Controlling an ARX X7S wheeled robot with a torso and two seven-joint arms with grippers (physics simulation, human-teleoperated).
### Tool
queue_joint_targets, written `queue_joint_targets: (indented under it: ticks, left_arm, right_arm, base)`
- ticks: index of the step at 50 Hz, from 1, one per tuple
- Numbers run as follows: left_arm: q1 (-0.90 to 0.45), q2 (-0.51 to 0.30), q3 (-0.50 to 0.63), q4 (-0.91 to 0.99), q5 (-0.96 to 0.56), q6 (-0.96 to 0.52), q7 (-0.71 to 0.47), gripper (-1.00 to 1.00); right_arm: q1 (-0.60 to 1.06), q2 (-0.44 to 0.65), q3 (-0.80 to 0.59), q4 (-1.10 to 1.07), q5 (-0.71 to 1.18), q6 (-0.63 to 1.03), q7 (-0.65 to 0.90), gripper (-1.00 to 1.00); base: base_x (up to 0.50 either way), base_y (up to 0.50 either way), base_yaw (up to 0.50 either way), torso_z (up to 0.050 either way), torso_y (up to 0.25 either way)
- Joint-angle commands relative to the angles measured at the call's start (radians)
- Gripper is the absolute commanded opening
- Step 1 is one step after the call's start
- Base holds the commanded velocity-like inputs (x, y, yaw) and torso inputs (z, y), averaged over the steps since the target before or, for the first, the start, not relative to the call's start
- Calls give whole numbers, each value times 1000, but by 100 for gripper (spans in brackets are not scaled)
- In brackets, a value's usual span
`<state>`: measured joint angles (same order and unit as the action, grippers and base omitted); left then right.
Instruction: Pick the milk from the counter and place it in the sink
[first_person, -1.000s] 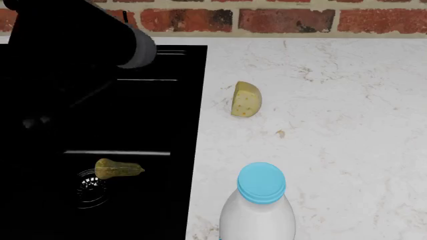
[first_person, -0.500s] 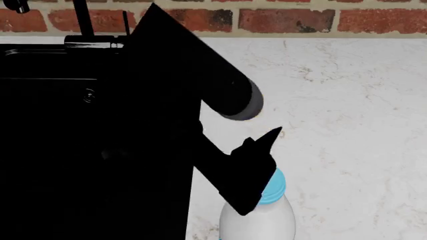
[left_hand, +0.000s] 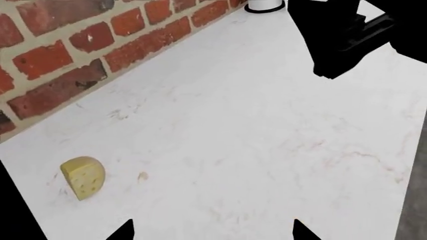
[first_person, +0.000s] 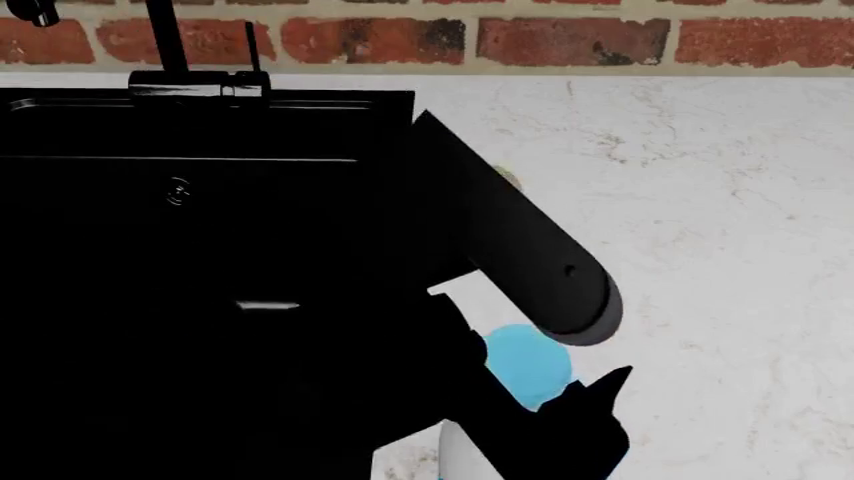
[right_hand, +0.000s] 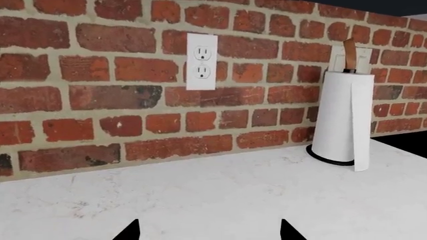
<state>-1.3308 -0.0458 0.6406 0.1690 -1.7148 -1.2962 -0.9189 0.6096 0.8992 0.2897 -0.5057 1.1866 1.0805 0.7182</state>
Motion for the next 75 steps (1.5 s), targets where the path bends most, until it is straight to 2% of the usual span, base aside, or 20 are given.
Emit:
queue_joint_targets:
  ticks: [1, 29, 30, 49, 54, 57, 58, 62, 67, 75]
  left_arm:
    - [21, 3, 48, -33, 31, 65, 50, 100]
    - [39, -34, 118, -66, 79, 120, 111, 100]
    - [37, -36, 118, -63, 80, 122, 111, -100]
    - [-1, -57, 100, -40, 14, 151, 78, -100]
    - [-19, -67, 88, -40, -25, 160, 35, -100]
    - [-49, -85, 82, -37, -3, 154, 60, -100]
    - [-42, -88, 56, -66, -63, 182, 6, -100]
    - [-97, -126, 25, -75, -19, 183, 74, -100]
    - [-136, -179, -26, -141, 13, 220, 93, -100]
    - [-180, -259, -49, -247, 162, 281, 191, -100]
  right_arm:
    - [-12, -23, -6, 17, -51, -30, -51, 100]
    - [-30, -27, -11, 20, -58, -42, -52, 100]
    - [-30, -27, -11, 20, -57, -42, -52, 100]
    - [-12, -26, -23, 23, -47, -33, -39, 100]
    - [-14, -26, -20, 23, -45, -34, -38, 100]
    - [-17, -25, -16, 22, -43, -36, -41, 100]
    - [-18, -23, -13, 21, -40, -35, -41, 100]
    - [-23, -20, -5, 17, -34, -35, -39, 100]
    - [-27, -15, 8, 10, -20, -29, -31, 100]
    - [-4, -10, 6, 6, 1, -18, -19, 100]
  base:
    - [0, 0, 0, 0, 0]
    - [0, 0, 0, 0, 0]
    - [0, 0, 0, 0, 0]
    - [0, 0, 0, 0, 0]
    - [0, 0, 0, 0, 0]
    - [0, 0, 0, 0, 0]
    - [0, 0, 0, 0, 0]
    - [0, 0, 1, 0, 0]
    - [0, 0, 0, 0, 0]
    - [0, 0, 0, 0, 0]
